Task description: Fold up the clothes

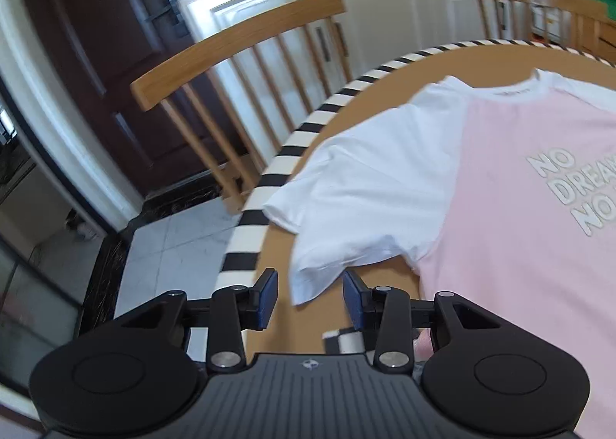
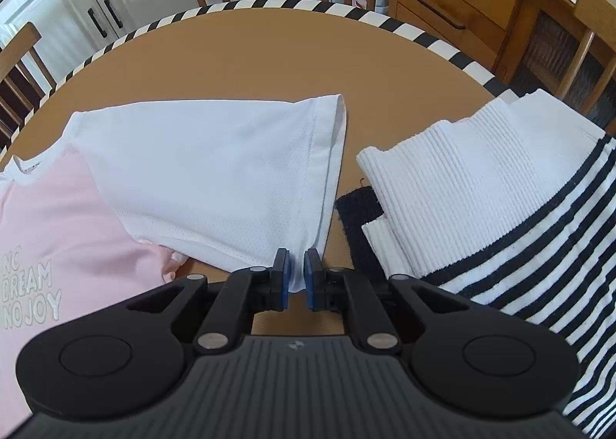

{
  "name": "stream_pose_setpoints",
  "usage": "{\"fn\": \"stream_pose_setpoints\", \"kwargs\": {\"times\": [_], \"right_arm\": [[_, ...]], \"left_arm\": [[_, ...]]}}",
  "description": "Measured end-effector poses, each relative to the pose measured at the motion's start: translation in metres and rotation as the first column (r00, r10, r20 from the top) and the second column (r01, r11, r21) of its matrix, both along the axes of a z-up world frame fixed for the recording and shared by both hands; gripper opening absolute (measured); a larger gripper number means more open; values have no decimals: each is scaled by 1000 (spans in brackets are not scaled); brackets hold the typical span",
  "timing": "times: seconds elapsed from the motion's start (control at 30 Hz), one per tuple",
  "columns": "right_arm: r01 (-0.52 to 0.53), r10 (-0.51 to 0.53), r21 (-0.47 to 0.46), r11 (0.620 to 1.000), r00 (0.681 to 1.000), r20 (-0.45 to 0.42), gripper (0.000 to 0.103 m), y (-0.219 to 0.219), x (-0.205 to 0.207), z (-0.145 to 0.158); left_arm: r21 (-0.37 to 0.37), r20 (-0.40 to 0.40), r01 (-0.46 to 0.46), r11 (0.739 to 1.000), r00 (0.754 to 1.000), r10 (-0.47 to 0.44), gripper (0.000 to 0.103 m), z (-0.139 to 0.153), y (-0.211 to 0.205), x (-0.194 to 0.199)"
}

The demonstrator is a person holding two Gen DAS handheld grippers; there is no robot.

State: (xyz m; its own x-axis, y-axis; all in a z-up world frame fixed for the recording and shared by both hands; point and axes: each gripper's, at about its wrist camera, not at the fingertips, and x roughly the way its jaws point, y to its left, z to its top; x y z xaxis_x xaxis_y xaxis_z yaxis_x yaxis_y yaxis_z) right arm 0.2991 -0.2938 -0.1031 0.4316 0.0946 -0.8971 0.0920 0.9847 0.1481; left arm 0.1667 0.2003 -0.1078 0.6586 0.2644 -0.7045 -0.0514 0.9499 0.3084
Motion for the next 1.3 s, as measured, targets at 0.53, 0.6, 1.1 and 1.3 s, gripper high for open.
{"fn": "stream_pose_setpoints", "kwargs": {"times": [0.53,0.6,1.1,1.3], "right_arm": [[-14,13,-19,1000,999,-45,23,0,3,4],[-32,29,-51,998,998,-56,32,3,0,12],[-301,319,-135,944,937,144,35,39,100,27],[-421,438,-160,893,895,85,38,76,123,5]], "left_arm": [[125,-289,120,985,954,-80,30,8,-3,-34],[104,-262,34,994,965,-6,39,16,14,-29],[-32,-122,82,996,989,-85,40,13,17,118],[-174,-133,74,982,986,-98,24,-1,31,135]]}}
